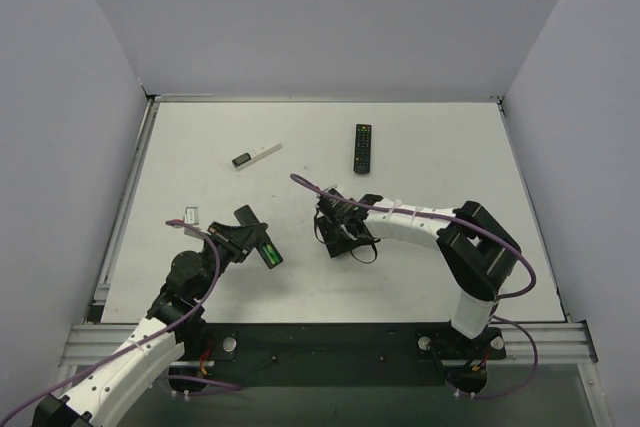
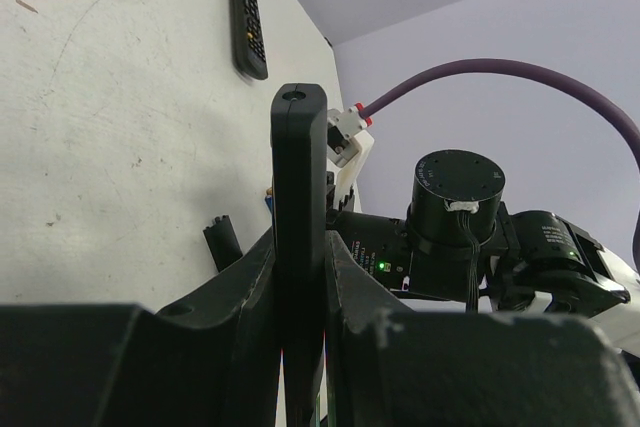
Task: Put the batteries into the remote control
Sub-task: Pick up the battery cover at the center of the board.
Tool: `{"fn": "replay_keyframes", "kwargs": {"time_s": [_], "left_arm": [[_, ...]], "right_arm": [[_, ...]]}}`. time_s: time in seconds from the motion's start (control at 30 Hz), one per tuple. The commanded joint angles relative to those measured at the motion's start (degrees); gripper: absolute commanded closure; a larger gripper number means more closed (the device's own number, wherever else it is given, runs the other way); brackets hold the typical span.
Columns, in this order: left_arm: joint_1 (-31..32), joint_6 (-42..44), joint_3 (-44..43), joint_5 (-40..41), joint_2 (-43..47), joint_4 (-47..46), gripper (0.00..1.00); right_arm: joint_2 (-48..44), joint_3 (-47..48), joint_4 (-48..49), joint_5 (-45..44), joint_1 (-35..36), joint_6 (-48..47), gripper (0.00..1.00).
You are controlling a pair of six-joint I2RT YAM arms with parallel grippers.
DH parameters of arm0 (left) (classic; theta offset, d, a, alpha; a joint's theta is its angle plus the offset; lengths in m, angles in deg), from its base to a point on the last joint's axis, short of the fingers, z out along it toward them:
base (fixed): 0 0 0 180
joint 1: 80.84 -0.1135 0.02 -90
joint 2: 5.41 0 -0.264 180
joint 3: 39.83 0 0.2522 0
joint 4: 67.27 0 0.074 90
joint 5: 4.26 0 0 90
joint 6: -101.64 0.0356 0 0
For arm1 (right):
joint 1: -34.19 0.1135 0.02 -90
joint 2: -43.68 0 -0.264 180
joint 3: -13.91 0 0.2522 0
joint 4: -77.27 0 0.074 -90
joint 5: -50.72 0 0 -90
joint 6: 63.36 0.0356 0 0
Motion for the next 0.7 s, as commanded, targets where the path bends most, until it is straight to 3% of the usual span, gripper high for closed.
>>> {"fn": "replay_keyframes", "kwargs": {"time_s": [0.0, 0.17, 0.37, 0.67], "left_arm": [[-0.4, -0.3, 4.0, -0.5, -0.4, -2.8, 1.00], [-0.4, -0.4, 3.9, -1.0, -0.6, -3.2, 1.00], [-0.4, -0.6, 4.2, -1.1, -0.6, -3.6, 1.00], [-0.4, -3.1, 5.1, -1.3, -3.1, -7.6, 1.00]], "right_arm": [[-0.2, 0.3, -1.9, -2.8, -1.0, -0.8, 0.47], [1.4, 0.8, -0.6, 1.5, -1.4, -2.1, 0.48], [3.2, 1.0, 0.4, 2.5, -1.3, -3.1, 0.56], [-1.0, 1.5, -0.8, 5.1, -0.1, -4.5, 0.87]]}}
